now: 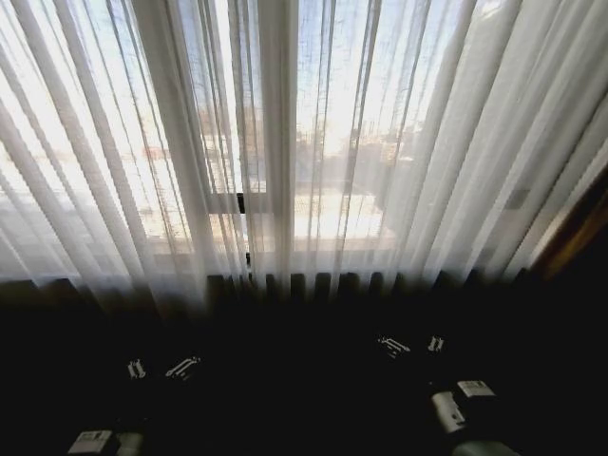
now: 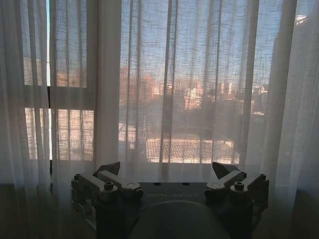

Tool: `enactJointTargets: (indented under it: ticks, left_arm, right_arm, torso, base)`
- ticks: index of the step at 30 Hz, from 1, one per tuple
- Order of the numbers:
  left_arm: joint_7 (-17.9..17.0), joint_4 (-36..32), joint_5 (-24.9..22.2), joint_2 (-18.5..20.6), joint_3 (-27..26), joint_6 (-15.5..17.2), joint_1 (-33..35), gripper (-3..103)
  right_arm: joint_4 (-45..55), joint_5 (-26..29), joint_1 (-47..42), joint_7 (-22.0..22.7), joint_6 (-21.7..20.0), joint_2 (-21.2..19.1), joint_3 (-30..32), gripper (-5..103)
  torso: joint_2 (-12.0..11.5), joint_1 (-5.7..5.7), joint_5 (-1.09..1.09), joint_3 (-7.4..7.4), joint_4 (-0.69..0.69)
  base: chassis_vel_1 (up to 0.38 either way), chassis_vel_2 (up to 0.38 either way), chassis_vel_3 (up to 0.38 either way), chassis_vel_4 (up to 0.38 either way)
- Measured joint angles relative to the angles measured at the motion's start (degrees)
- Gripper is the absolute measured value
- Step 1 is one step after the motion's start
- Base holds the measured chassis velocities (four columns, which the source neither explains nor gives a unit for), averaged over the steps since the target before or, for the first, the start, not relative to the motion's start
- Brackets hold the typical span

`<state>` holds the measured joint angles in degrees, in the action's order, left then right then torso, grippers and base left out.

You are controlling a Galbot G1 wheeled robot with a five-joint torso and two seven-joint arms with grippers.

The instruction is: Open the curtains by pulling them apart, changing their state from closed to fully open.

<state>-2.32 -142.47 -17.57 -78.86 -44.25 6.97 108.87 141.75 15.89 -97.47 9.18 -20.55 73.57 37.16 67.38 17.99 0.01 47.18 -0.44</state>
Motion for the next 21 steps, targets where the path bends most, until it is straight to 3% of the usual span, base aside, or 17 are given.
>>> enactJointTargets:
  ticks: [21]
  left_arm:
    - [0.15, -0.76, 0.12, -0.16, 0.07, 0.08, 1.20, 100]
  right_arm:
    - [0.01, -0.13, 0.17, -0.16, -0.09, 0.03, -0.11, 100]
  torso:
    - [0.01, 0.00, 0.00, 0.00, 0.00]
  base:
    - [0.000, 0.000, 0.000, 0.000]
